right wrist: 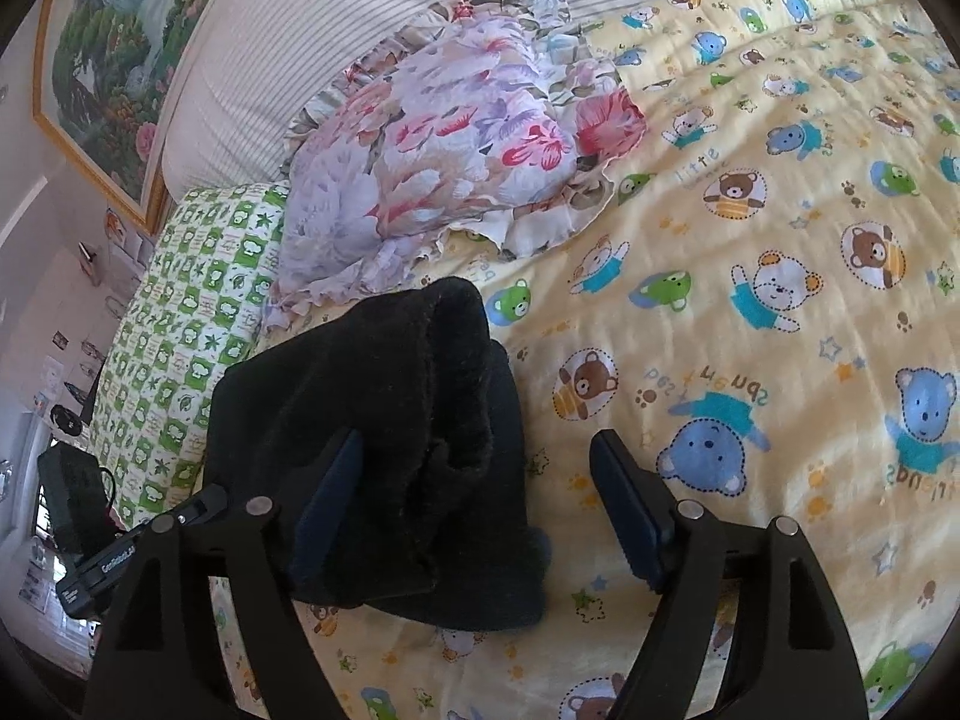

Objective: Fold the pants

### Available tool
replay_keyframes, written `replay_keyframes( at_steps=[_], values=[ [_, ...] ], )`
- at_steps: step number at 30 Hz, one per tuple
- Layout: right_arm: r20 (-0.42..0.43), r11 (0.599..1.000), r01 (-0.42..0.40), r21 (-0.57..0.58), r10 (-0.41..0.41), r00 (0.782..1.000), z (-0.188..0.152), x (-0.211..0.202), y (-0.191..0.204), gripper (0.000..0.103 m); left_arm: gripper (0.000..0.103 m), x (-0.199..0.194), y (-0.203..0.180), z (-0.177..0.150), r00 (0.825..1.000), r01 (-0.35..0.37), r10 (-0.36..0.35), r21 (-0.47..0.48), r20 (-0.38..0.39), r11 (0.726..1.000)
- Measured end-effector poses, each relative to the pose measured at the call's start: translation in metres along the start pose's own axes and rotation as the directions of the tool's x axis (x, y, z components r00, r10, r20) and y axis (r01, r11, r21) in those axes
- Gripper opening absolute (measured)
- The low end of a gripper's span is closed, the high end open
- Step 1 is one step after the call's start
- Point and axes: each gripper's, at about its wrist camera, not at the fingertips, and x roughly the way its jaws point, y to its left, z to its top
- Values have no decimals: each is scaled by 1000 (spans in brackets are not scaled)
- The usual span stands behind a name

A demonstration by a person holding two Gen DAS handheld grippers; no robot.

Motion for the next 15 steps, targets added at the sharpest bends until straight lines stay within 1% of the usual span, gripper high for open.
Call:
replay_keyframes(
  at_steps=[4, 7, 9, 11, 15],
  values=[
    [4, 1000, 1, 1, -1, 1000, -1, -5, -1, 80, 61, -4, 0, -7, 1000, -7, 7, -3, -4, 1000],
    [13, 1000, 8, -22, -8, 1000, -4, -13, 4, 81, 62, -10, 0, -11, 1000, -12, 12, -3, -1, 1000],
    [21, 999, 14, -39, -13, 1000, -7, -19, 8, 81, 62, -14, -3, -13, 1000, -28, 28, 14, 4, 1000],
    [23, 998, 18, -54, -17, 1000, -10, -25, 14, 81, 65, -20, -7, -17, 999, -49, 48, 40, 17, 998],
    [22, 995, 25, -94, -23, 1000, -19, -35, 25, 81, 67, -28, -11, -23, 998, -66, 65, 70, 27, 995]
  ],
)
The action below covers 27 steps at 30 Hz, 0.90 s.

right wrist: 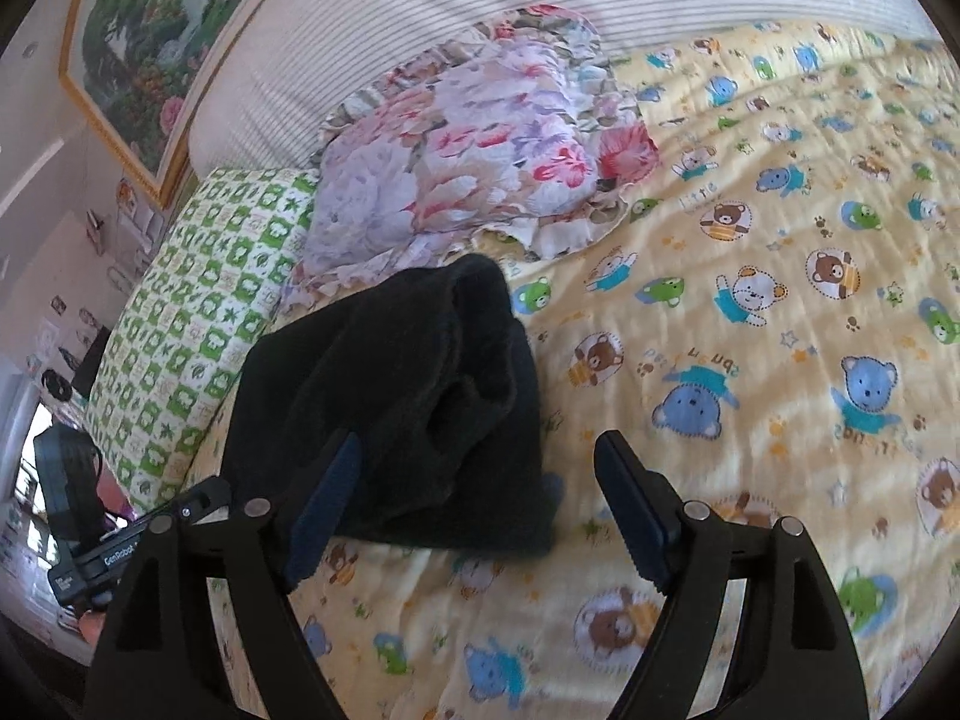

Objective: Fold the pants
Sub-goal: 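Open both grippers and withdraw them from the folded pants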

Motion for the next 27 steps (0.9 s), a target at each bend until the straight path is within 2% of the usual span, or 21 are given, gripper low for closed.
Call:
replay_keyframes(
  at_steps=[5, 9, 16, 22, 27],
  values=[
    [-3, 996, 13, -88, -13, 1000, -10, -9, 21, 87, 71, -7, -4, -8, 1000, -16, 16, 33, 1, 999],
    [-16, 986, 25, -162, -28, 999, -18, -12, 35, 89, 74, -13, -10, -13, 999, -34, 34, 68, 11, 997],
    [-14, 954, 31, -297, -36, 999, -33, -18, 62, 95, 77, -25, -13, -18, 998, -55, 52, 91, 36, 994],
    [-5, 928, 27, -371, -31, 1000, -38, -22, 79, 99, 81, -35, -20, -23, 993, -104, 96, 129, 67, 986],
    [-4, 918, 30, -396, -34, 999, -41, -22, 83, 101, 82, -34, -24, -27, 988, -149, 141, 147, 64, 978]
  ],
)
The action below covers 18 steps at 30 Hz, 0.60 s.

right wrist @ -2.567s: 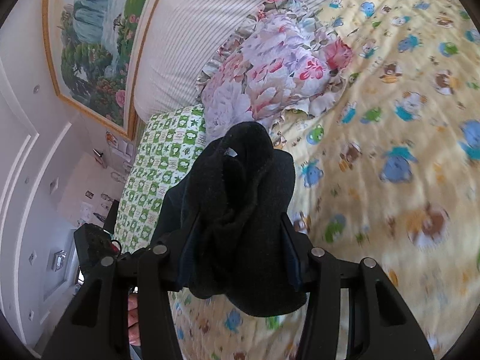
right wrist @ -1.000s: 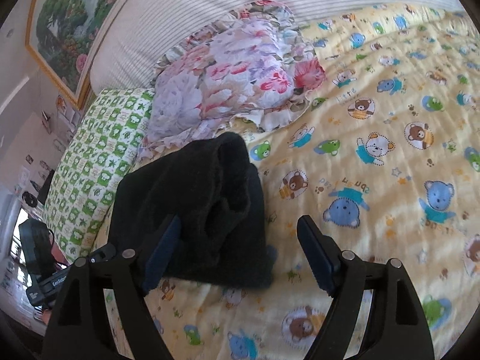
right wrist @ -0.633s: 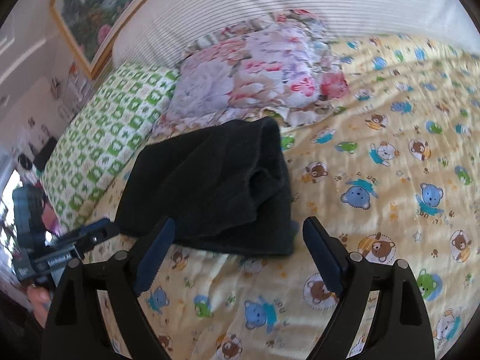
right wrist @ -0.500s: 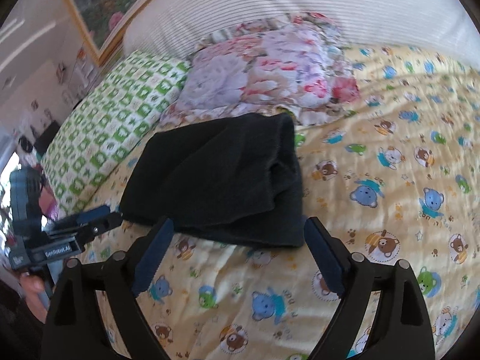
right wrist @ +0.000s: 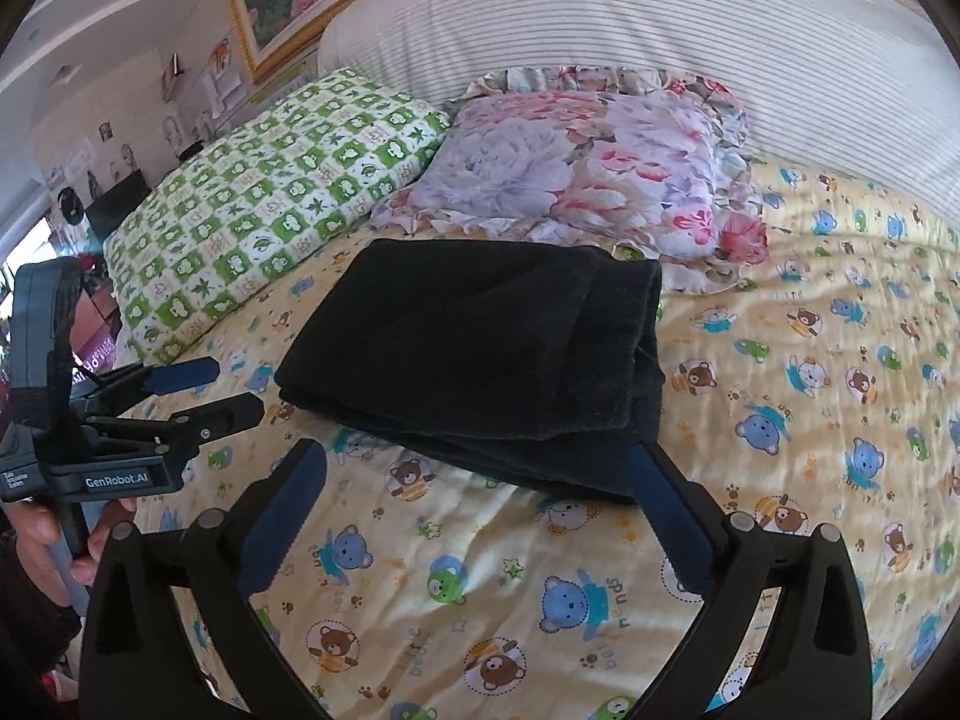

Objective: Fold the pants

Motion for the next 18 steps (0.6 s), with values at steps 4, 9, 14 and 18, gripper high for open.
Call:
replay_keyframes(
  at_steps=[4, 9, 14, 18],
  values=[
    [-7, 1000, 8, -18, -8, 1000, -3, 2, 2, 101, 82, -1, -2, -4, 999, -36, 35, 4, 4, 999],
    [-15, 999, -2, -38, 2, 1000, -7, 7, 4, 102, 83, -3, -3, -6, 999, -47, 46, 16, 11, 999],
    [-25, 999, 5, -53, -6, 1000, -10, 11, 6, 102, 84, -6, -7, -7, 998, -63, 62, 34, 27, 997],
    [-27, 998, 9, -64, -11, 1000, -9, 13, 8, 102, 84, -8, -8, -8, 997, -74, 72, 44, 38, 996]
  ],
)
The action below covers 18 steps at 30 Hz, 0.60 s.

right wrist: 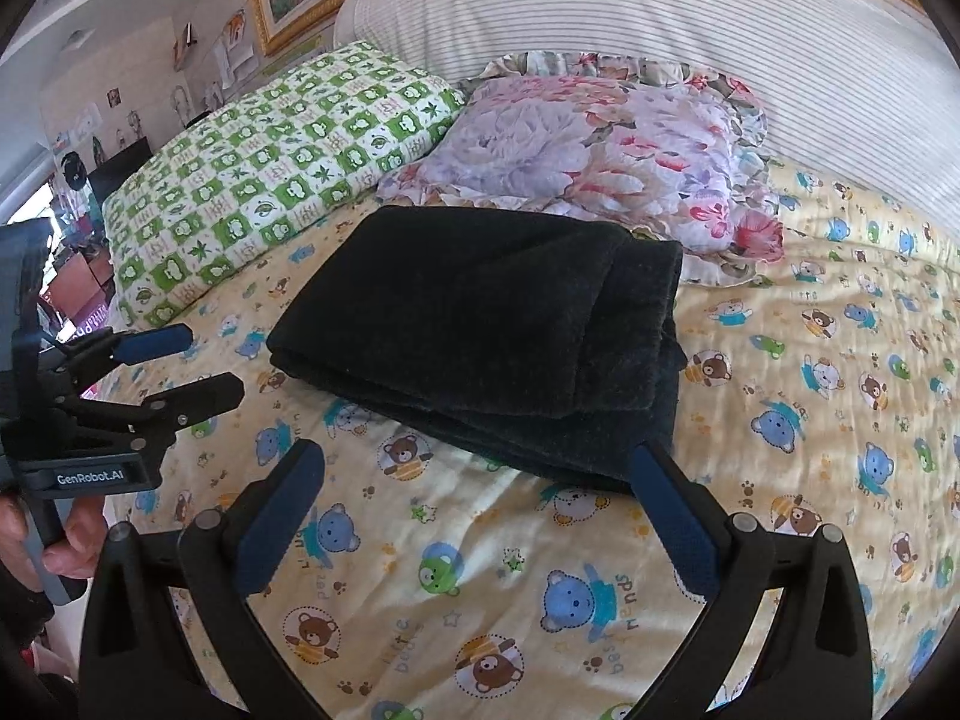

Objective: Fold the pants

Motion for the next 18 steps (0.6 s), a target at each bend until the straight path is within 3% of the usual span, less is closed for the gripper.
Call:
replay_keyframes(
  at_steps=[18],
  values=[
    [-24, 997, 29, -75, -31, 999, -6, 12, 9, 102, 85, 19, -4, -5, 1000, -26, 26, 21, 3, 999]
  ],
)
